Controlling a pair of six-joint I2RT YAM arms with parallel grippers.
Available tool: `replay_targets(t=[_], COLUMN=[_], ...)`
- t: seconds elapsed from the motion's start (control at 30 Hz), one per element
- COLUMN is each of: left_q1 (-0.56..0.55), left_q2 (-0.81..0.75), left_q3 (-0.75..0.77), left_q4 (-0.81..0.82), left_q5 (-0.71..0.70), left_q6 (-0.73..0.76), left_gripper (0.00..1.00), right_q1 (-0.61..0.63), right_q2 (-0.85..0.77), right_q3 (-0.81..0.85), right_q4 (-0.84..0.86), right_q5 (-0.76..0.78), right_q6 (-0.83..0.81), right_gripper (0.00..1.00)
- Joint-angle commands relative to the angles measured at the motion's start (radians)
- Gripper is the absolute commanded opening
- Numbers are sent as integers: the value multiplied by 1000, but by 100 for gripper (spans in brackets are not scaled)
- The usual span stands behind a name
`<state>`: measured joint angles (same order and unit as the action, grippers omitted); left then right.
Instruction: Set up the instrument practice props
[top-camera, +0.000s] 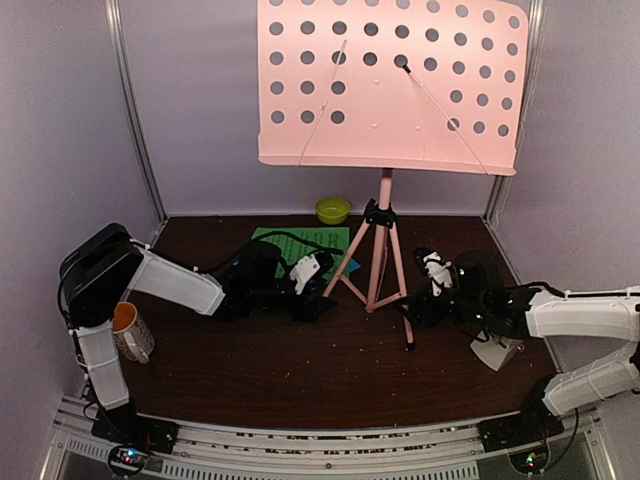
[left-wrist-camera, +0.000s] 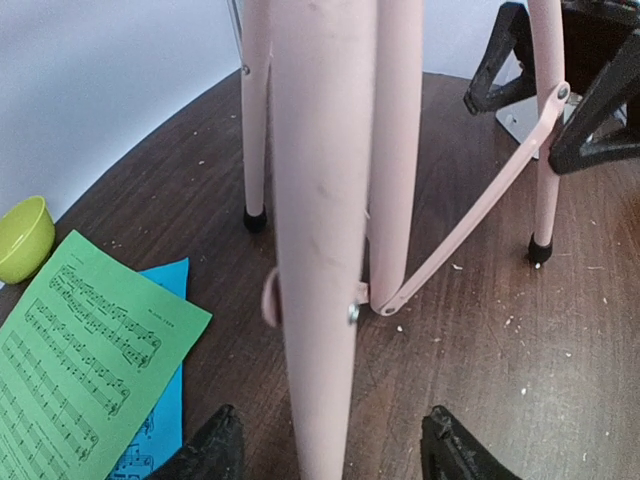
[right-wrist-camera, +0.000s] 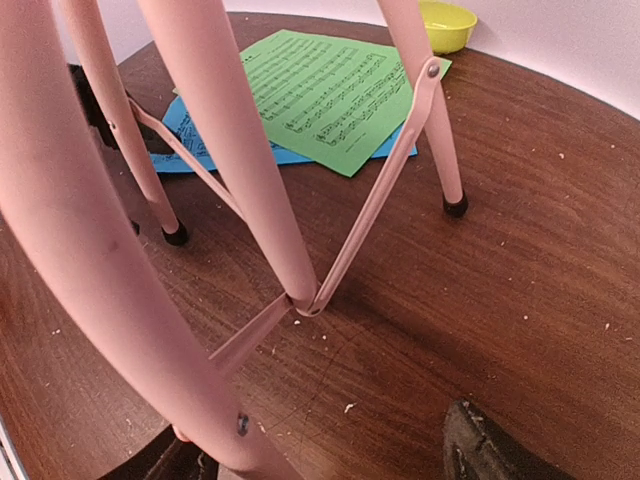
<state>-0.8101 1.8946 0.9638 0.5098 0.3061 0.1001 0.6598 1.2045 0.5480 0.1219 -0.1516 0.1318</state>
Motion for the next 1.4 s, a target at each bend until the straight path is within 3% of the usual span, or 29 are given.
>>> replay_targets(t=[0.0,0.13,0.5,0.73,1.0,1.1,1.2,1.37], left_q1=[12,14,16,17,16,17,18,28], left_q2=[30,46,60,63,59,50,41,24], left_q3=[49,64,79,69,61,56,54,38], left_q4=[6,6,2,12,5,-5,-27,-58], left_q5=[51,66,87,92,88,88,81,73], left_q6=[-30,-41,-67,-76,-82,-81,-81,-76], left_gripper=[61,57,40,29,8,1,0,0], right_q1=[-9,-9,-9,-9,-10,-10,-10,-11], right_q2=[33,65,160,148,137,128,110,79], right_q3=[-39,-68,-71,-91,-109,-106,-106,-122], right_q4=[118,173,268,269,239,208,180,144], right_q5=[-77,-86,-100,-103,-102,-84,-71,-50], right_q6=[23,26,34,34,41,45,61,107], right_gripper=[77,77,50,40,23,12,1,0])
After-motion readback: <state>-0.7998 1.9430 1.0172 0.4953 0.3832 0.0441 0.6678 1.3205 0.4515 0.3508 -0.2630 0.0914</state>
